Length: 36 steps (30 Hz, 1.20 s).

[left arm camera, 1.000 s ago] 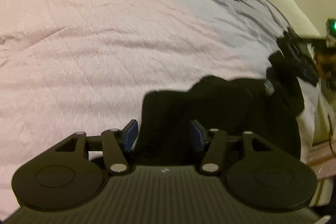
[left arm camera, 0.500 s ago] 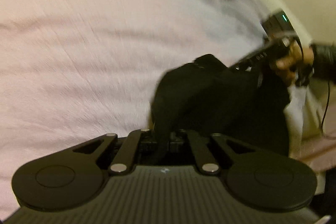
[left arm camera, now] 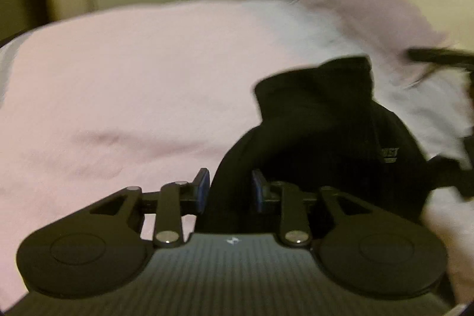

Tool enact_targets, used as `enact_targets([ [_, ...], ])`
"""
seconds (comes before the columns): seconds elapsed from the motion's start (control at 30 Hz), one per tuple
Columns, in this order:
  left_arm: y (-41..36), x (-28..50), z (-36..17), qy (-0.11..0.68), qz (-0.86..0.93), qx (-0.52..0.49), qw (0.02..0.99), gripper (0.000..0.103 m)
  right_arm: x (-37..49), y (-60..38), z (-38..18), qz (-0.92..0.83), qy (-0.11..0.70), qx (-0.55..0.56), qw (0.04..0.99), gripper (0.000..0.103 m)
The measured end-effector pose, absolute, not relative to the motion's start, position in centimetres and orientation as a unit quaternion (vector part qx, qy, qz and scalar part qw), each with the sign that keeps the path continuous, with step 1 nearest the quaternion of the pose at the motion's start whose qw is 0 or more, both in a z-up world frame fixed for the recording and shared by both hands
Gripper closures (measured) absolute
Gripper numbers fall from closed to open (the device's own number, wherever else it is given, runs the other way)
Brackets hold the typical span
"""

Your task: Fold clothes

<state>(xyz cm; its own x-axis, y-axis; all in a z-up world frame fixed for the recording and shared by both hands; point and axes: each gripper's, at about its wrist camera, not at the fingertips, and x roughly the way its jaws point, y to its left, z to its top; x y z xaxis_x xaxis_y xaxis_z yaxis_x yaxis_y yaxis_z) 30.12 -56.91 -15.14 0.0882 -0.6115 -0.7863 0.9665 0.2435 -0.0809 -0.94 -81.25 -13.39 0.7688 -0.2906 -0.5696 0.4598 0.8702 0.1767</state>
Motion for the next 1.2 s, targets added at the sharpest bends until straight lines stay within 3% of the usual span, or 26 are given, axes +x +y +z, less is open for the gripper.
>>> enact_targets([
  [0.17, -52.6, 28.9, -19.4, 0.419, -0.542, 0.263, 0.679, 0.071, -7.7, -81.1, -20.5, -0.254, 0.356, 0.195, 0.878, 0.033],
  [0.27, -50.0, 27.9, -22.3, 0.459, -0.520, 0.287, 0.661, 0.056, -13.8, -81.8, -24.5, -0.301, 0.395, 0.256, 0.830, 0.033],
  [0.47, -46.8, 26.8, -27.9, 0.506, -0.495, 0.343, 0.617, 0.050, -26.2, -82.7, -28.3, -0.389, 0.345, 0.442, 0.731, 0.033],
  [0.53, -47.1, 27.5, -28.5, 0.525, -0.487, 0.329, 0.616, 0.042, -29.2, -83.5, -28.7, -0.417, 0.309, 0.482, 0.706, 0.033],
  [0.57, -47.4, 27.9, -28.8, 0.533, -0.483, 0.322, 0.616, 0.042, -30.5, -84.1, -29.3, -0.433, 0.281, 0.505, 0.691, 0.033],
  [0.6, -47.7, 28.1, -28.9, 0.540, -0.482, 0.317, 0.612, 0.056, -31.8, -84.5, -29.7, -0.446, 0.253, 0.527, 0.678, 0.033],
  [0.63, -48.1, 28.0, -28.9, 0.543, -0.491, 0.317, 0.603, 0.077, -32.9, -84.9, -30.1, -0.456, 0.224, 0.546, 0.666, 0.033],
  [0.7, -49.0, 27.3, -28.7, 0.537, -0.503, 0.334, 0.589, 0.096, -34.8, -85.9, -30.4, -0.468, 0.166, 0.577, 0.648, 0.033],
  [0.9, -49.6, 26.4, -26.1, 0.479, -0.524, 0.380, 0.593, 0.100, -35.9, -88.1, -28.6, -0.474, 0.091, 0.628, 0.611, 0.033],
  [1.03, -48.4, 30.3, -22.4, 0.457, -0.490, 0.341, 0.660, 0.101, -34.6, -89.0, -25.7, -0.484, 0.144, 0.624, 0.596, 0.033],
  [1.2, -48.8, 33.0, -19.9, 0.436, -0.463, 0.337, 0.694, 0.101, -32.8, -88.4, -21.5, -0.464, 0.273, 0.480, 0.693, 0.033],
])
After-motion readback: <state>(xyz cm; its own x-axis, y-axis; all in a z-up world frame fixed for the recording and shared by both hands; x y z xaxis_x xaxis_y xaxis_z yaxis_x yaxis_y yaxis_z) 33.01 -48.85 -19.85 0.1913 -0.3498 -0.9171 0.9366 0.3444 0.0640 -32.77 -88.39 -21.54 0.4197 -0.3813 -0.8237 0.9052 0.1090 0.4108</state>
